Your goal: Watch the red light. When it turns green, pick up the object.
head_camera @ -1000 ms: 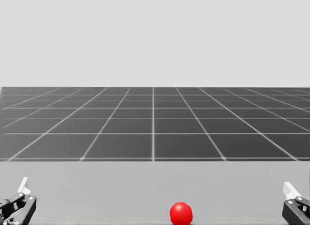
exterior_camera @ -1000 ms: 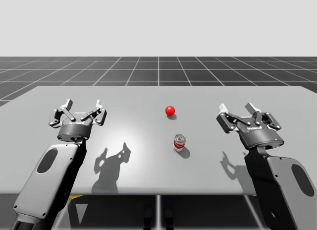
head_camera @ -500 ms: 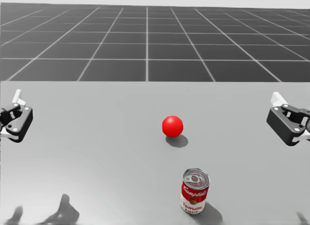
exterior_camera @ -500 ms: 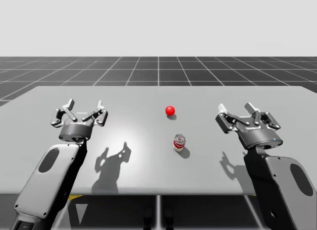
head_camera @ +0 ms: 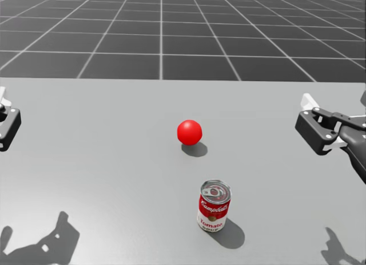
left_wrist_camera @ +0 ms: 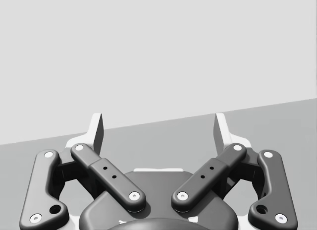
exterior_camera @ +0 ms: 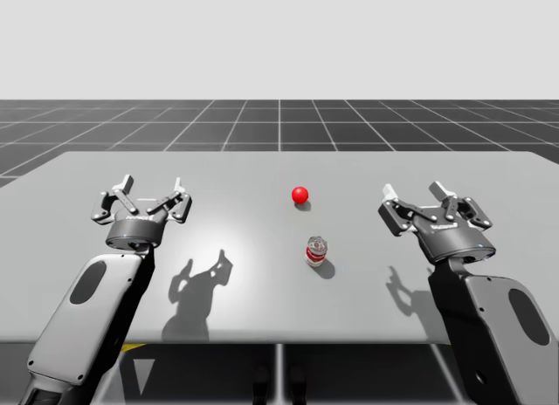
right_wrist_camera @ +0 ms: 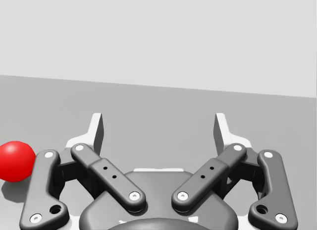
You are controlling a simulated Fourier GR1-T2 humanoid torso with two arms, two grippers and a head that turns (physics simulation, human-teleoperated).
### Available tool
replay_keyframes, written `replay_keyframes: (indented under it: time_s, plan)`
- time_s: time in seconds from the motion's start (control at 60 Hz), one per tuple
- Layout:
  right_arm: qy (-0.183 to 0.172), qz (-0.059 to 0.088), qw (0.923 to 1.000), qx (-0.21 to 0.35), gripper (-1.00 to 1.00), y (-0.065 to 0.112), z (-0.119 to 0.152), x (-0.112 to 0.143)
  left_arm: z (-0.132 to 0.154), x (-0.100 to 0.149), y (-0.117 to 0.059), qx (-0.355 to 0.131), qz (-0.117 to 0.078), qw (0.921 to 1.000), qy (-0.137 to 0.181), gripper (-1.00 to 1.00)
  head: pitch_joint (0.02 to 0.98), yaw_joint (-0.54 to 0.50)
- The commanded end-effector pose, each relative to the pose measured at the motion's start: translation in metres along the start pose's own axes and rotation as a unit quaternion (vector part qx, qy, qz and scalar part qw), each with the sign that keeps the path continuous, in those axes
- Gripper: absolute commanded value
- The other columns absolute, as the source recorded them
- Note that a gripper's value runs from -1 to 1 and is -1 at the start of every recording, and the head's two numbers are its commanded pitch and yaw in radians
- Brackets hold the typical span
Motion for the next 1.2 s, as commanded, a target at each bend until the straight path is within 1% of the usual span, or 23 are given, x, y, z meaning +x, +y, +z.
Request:
replay_keyframes:
  time_s: [0.017,0.133,0.383,0.467,1.2]
  plan:
    - [-0.001,0.003,1.0,0.001,-1.0,0.0006,0.0,-0.0001,0.0002,0.0003,-0.0007,0.0,0.002,1.0,0.0,-1.0,0.615,-0.08]
    - [-0.002,0.005,1.0,0.0,-1.0,0.0007,-0.0002,-0.0001,0.0002,0.0007,-0.0006,-0.001,0.002,1.0,-0.001,-1.0,0.617,-0.09]
    - [-0.002,0.005,1.0,0.0,-1.0,0.0005,0.0001,0.0004,0.0002,0.0007,-0.0003,-0.001,0.003,1.0,-0.001,-1.0,0.62,-0.09]
    - [-0.002,0.004,1.0,0.0,-1.0,0.0004,0.0002,0.0004,0.0005,0.0012,0.0001,-0.003,0.009,1.0,0.0,-1.0,0.621,-0.09]
    - [-0.005,0.007,1.0,-0.002,-1.0,0.0004,0.0006,0.001,0.0018,0.0021,0.0006,-0.011,0.014,0.9998,-0.002,-1.0,0.625,-0.1]
